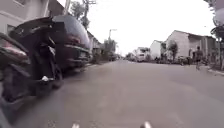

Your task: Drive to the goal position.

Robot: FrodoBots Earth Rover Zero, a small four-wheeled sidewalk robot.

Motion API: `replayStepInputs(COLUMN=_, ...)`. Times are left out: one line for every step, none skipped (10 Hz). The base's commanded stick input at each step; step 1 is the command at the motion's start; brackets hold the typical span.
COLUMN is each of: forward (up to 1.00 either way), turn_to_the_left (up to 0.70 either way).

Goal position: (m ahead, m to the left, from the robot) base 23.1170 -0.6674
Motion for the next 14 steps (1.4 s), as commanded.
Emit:
replayStepInputs(forward=0.7, turn_to_the_left=0.06)
replayStepInputs(forward=0.7, turn_to_the_left=0.1)
replayStepInputs(forward=0.7, turn_to_the_left=-0.08)
replayStepInputs(forward=0.7, turn_to_the_left=-0.1)
replayStepInputs(forward=0.7, turn_to_the_left=0.07)
replayStepInputs(forward=0.7, turn_to_the_left=0.01)
replayStepInputs(forward=0.7, turn_to_the_left=0.03)
replayStepInputs(forward=0.7, turn_to_the_left=0.02)
replayStepInputs(forward=0.7, turn_to_the_left=0.0)
replayStepInputs(forward=0.7, turn_to_the_left=0.0)
replayStepInputs(forward=0.7, turn_to_the_left=0.0)
replayStepInputs(forward=0.7, turn_to_the_left=0.0)
replayStepInputs(forward=0.7, turn_to_the_left=0.02)
replayStepInputs(forward=0.7, turn_to_the_left=0.04)
